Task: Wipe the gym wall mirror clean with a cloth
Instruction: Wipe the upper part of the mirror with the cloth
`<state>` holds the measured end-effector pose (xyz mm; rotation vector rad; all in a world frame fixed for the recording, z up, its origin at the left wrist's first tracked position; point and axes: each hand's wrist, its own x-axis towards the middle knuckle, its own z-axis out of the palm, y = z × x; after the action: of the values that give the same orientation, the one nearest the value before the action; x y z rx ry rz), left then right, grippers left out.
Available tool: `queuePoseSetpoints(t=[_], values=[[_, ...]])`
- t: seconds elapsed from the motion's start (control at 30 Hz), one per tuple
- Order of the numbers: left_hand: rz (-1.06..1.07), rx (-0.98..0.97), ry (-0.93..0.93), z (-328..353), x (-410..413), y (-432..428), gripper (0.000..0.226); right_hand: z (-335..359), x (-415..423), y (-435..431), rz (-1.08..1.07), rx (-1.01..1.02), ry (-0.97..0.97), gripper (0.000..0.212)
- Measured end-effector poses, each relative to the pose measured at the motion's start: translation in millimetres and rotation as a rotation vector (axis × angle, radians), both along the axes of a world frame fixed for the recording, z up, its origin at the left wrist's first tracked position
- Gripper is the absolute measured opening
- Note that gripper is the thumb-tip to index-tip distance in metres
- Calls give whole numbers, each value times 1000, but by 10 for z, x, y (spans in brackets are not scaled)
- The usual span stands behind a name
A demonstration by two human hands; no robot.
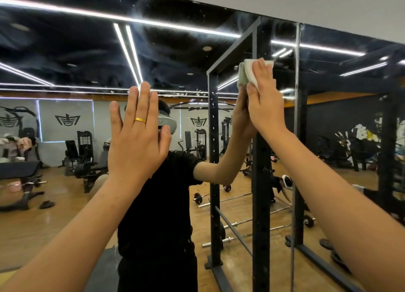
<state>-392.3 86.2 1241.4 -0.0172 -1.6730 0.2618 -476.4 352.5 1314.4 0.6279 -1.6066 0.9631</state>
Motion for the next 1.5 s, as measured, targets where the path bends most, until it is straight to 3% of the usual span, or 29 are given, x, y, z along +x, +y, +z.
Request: queuePoseSetpoints(t=[0.1,0.23,0.37,0.5,0.73,0.83,0.97,1.1,1.23,1.33,1.5], values=[[-9,7,2,-4,-2,12,69,-300,45,-146,14,-41,-6,55],[0,5,-5,-19,-7,1,69,-730,55,-138,-25,74,-10,56],[-4,6,7,-19,-4,-4,69,-382,45,-32,-22,145,43,53],[-22,2,17,-18,-4,-1,70,-148,108,-141,0,41,11,54],[-3,14,5,-15,-12,9,69,-900,154,-317,-53,164,59,53],[14,9,-2,-19,-17,2,68,-652,204,-241,-88,230,9,55],[7,5,-1,-7,-11,1,68,-87,194,-262,-70,105,10,56],[-5,7,-6,4,-2,-8,69,-144,170,-387,-68,59,24,56],[-111,10,-51,-22,79,-47,71,-593,211,-379,-72,324,97,55],[-130,33,-44,-219,199,-198,71,-552,210,-196,-144,489,89,56],[-25,47,-46,-514,302,-467,70,-72,302,-384,-58,254,36,54]])
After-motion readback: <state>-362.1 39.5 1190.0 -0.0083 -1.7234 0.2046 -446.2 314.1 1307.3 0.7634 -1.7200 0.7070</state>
